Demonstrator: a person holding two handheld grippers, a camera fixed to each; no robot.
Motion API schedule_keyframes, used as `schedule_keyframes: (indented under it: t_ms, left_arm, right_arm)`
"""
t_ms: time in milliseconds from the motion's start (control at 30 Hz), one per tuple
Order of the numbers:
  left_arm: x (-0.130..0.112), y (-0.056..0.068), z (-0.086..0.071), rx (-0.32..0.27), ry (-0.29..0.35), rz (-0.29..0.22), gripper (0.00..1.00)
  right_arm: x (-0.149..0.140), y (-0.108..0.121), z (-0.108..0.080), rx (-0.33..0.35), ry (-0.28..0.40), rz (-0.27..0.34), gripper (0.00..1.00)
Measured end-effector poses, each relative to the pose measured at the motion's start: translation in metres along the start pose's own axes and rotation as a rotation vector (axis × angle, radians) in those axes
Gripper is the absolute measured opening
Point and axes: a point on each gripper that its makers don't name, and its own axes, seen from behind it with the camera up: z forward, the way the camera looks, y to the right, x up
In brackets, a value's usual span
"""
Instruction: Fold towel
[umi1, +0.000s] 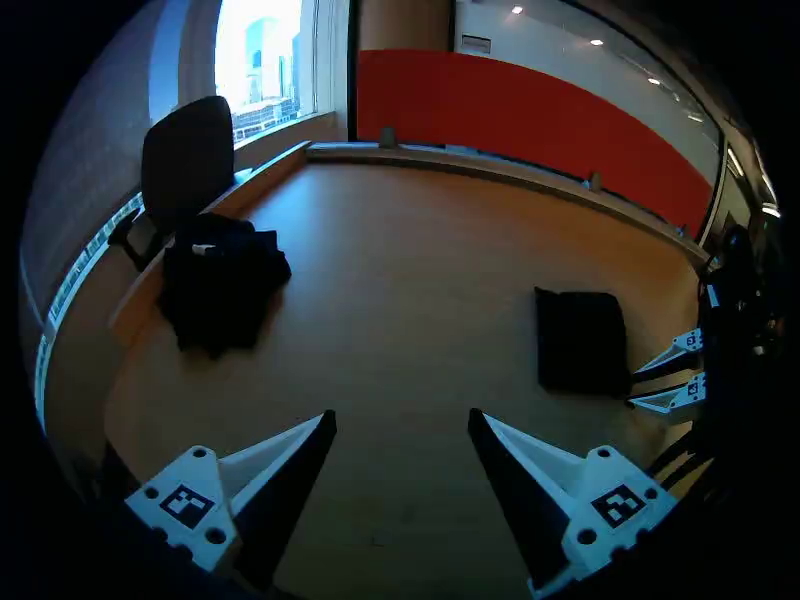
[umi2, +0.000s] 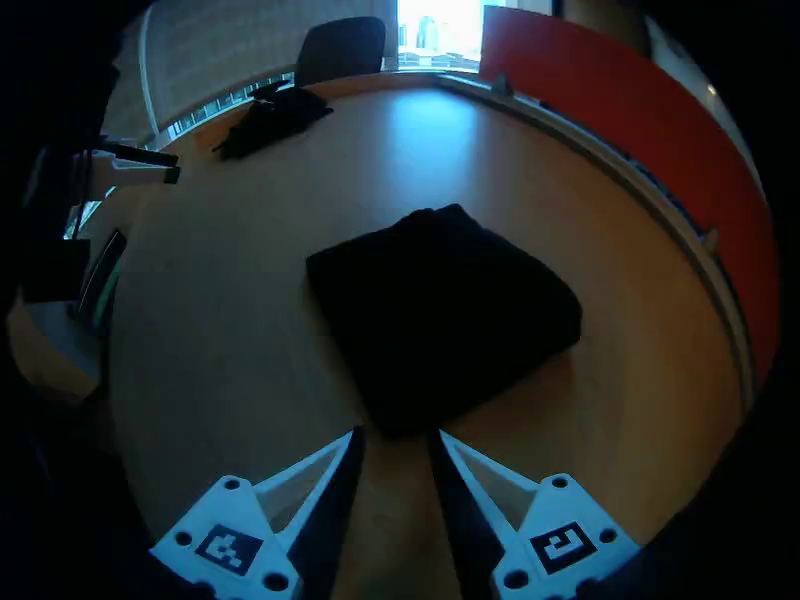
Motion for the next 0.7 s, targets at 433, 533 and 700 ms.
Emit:
schedule_keyframes:
  t_ms: [433, 533, 700]
  left_arm:
    - [-0.0023, 0.0001, -0.0007, -0.001, -0.003, 0.003, 0.98]
    - [-0.0017, 0.0006, -0.0004, -0.002, -0.002, 0.005, 0.99]
    - [-0.0018, 0.0014, -0.0004, -0.002, -0.002, 0.006, 0.98]
  right_arm:
    - [-0.0001, 0.0029, 0.0043, -0.009, 0.000, 0.034, 0.41]
    - [0.0000, 0.0041, 0.0041, -0.013, -0.001, 0.037, 0.36]
    - [0.0000, 0.0061, 0.0042, -0.019, -0.001, 0.038, 0.29]
